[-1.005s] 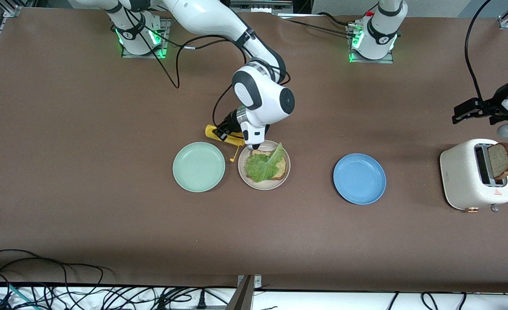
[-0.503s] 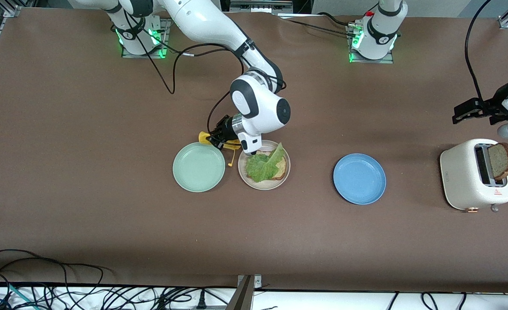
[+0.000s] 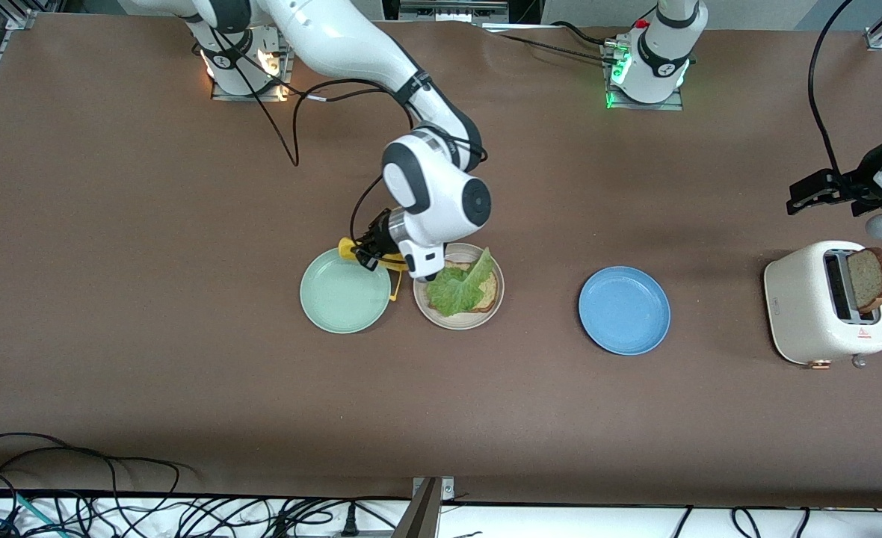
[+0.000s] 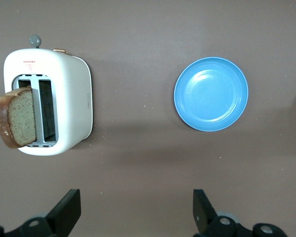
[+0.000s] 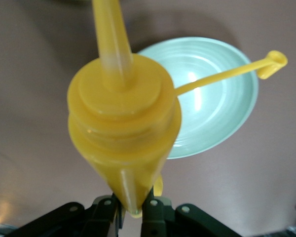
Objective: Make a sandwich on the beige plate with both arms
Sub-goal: 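Carry the yellow bottle back beside the mint plate with the right gripper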
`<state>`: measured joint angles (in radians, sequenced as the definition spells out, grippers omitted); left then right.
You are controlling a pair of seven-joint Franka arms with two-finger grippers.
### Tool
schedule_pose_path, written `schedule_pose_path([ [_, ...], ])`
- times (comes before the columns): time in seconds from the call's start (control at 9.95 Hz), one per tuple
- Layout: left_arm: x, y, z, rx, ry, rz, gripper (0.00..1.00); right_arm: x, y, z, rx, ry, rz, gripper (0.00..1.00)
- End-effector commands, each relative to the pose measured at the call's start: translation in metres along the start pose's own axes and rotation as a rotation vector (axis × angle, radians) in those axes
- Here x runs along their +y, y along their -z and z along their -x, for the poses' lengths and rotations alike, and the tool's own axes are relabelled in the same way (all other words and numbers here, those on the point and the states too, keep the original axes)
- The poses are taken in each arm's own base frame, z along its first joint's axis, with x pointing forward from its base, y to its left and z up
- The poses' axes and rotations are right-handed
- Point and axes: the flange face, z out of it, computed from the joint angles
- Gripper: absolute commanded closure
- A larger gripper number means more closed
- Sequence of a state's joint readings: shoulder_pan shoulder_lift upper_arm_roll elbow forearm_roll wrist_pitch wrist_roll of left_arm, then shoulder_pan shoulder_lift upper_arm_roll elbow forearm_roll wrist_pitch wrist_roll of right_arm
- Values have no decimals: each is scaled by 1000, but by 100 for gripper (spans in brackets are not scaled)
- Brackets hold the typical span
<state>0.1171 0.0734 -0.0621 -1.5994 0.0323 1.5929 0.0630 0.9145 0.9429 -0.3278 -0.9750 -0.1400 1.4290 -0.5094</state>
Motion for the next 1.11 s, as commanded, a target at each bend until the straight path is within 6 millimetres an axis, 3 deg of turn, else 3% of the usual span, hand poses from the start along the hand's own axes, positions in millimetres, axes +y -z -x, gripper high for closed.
schedule_pose_path([
  [0.0,-1,9,3,7,4,-13,0,49,30,56,139,-30,-130,100],
  [0.2,-1,8,3,6,8,-11,0,91,28,108,245,-42,-199,100],
  [0.5,-1,8,3,5,7,-13,0,145,8,185,462,-2,-252,100],
  [0.7,-1,9,3,7,5,-13,0,165,-23,221,551,46,-221,100],
  [1.01,1,11,4,10,4,-12,0,178,-77,261,705,114,-200,100],
])
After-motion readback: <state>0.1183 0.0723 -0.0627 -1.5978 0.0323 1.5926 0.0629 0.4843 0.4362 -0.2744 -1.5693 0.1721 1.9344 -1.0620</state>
